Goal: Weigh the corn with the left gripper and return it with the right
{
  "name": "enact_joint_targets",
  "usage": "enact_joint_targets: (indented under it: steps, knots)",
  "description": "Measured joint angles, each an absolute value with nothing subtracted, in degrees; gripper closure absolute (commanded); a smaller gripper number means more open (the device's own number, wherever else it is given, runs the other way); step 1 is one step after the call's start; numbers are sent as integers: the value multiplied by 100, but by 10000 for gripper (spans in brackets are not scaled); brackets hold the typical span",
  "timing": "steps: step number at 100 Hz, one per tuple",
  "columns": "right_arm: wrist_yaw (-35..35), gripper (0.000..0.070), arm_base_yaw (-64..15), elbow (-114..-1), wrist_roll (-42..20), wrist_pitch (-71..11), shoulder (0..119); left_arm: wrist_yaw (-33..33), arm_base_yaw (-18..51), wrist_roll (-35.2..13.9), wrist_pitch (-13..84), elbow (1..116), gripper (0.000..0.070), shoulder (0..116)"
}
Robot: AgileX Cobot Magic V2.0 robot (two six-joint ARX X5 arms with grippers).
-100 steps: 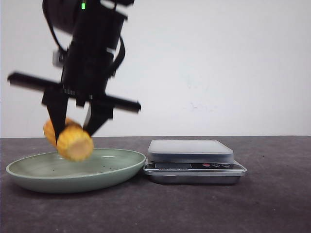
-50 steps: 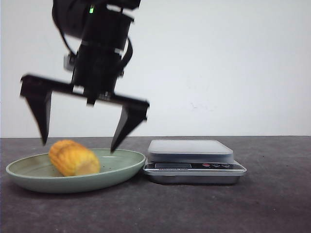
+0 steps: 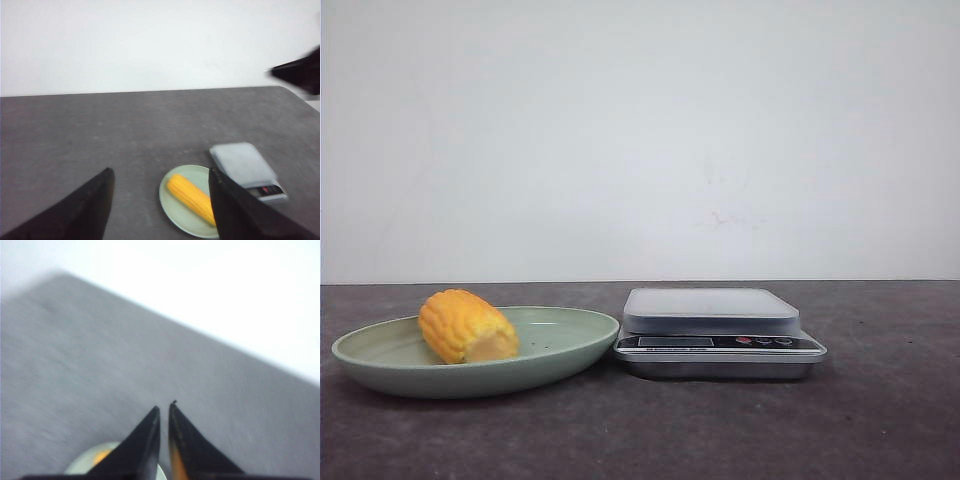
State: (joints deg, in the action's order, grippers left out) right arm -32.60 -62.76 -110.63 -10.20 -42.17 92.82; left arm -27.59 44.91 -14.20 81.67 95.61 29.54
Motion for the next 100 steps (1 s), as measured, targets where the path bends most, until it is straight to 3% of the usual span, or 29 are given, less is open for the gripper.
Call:
enact_joint_targets:
  steps: [14,30,48,66,80,88,100]
  knots:
    - [-3251,696,-6667,-11063,-360,-3828,8735,-3009,4491,-1439,8167,9557,352,2954]
    - [-2947,696,-6888,-11063,301,-3955,8246,-3011,4491,-1459,8167,9515,352,2954]
    - [-2585,696,-6895,-10674,580,-4051,7741,-3011,4491,-1529,8167,9507,352,2954]
    - [-1925,697,-6895,-9050,928,-2338,6543,-2961,4491,-1708,8167,9507,352,2954]
    - [-1846,697,-6893,-7601,1177,-982,5358,-2958,4491,-1835,8167,9507,352,2954]
    - [-2158,697,-6849,-7035,1175,-1063,4869,-2961,4491,-1872,8167,9507,352,2954]
    - [-2591,697,-6790,-6838,1160,-1855,4595,-2958,4491,-1887,8167,9507,352,2954]
